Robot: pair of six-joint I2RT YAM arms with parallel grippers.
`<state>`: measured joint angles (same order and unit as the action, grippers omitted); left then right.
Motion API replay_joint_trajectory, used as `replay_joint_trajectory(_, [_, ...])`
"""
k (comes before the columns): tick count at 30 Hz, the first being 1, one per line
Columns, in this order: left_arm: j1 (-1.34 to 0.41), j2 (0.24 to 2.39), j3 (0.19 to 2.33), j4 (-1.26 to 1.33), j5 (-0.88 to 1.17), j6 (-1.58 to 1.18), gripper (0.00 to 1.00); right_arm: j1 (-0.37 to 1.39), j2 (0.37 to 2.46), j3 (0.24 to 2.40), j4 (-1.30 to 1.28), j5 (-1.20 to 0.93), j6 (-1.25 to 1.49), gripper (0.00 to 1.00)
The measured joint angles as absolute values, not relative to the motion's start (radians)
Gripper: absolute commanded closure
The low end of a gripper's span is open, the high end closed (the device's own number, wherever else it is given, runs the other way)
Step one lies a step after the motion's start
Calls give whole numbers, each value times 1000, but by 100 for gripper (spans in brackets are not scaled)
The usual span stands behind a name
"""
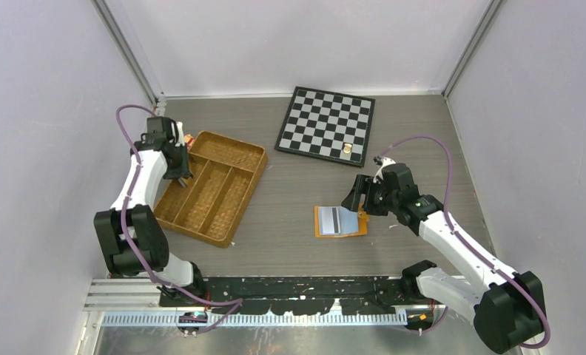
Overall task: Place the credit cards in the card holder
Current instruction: Pick up the credit card from the storage box.
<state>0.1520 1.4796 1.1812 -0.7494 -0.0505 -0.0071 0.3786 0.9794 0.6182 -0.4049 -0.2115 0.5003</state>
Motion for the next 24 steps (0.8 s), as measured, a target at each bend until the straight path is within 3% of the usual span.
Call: replay_joint_trajectory(24, [175, 1586, 1211, -723, -70, -19, 73, 377, 969, 595, -402, -212, 530, 25])
